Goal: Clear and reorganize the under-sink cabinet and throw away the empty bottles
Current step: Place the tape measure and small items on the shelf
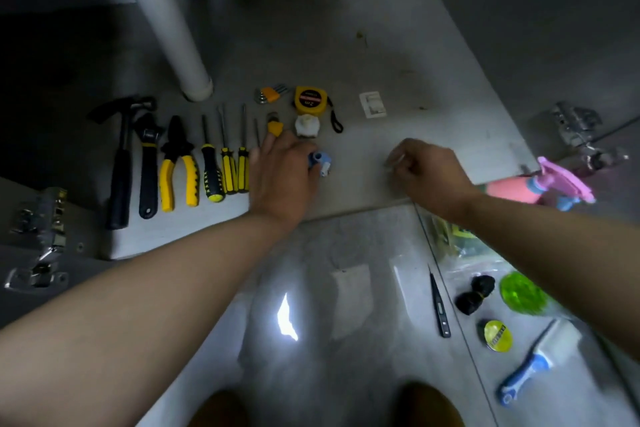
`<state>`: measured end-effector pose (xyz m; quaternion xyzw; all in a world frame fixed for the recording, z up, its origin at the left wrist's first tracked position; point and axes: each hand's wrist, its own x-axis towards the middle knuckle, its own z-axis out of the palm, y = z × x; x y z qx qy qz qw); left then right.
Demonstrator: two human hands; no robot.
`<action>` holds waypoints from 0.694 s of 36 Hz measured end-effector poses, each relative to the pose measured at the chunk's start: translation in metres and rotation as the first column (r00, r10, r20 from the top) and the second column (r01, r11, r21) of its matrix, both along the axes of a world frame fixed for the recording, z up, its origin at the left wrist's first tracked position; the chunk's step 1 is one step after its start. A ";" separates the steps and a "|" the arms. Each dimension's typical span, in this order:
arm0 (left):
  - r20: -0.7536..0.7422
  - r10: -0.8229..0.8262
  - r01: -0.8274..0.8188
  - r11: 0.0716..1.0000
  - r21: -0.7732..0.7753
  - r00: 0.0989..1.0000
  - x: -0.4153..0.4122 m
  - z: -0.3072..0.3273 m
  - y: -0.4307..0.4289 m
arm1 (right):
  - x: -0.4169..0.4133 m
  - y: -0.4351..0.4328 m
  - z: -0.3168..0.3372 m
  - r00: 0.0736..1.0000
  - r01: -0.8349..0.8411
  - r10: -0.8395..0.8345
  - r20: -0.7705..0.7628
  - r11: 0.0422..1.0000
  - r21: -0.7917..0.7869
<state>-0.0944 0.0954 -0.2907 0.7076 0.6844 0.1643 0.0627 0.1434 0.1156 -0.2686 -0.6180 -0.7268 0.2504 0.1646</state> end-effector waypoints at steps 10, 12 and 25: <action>0.007 -0.492 0.490 0.869 0.070 0.871 0.058 0.018 -0.052 | 0.077 -0.126 -0.048 0.976 0.174 -0.103 0.190 0.897 -0.406; 0.025 -0.593 0.592 0.805 0.043 0.805 0.070 0.014 -0.064 | 0.080 -0.144 -0.060 0.943 0.195 -0.030 0.331 0.857 -0.477; 0.387 -0.487 0.618 0.549 -0.562 0.784 0.081 -0.034 -0.090 | 0.065 -0.177 -0.101 0.881 0.317 -0.045 0.471 0.797 -0.515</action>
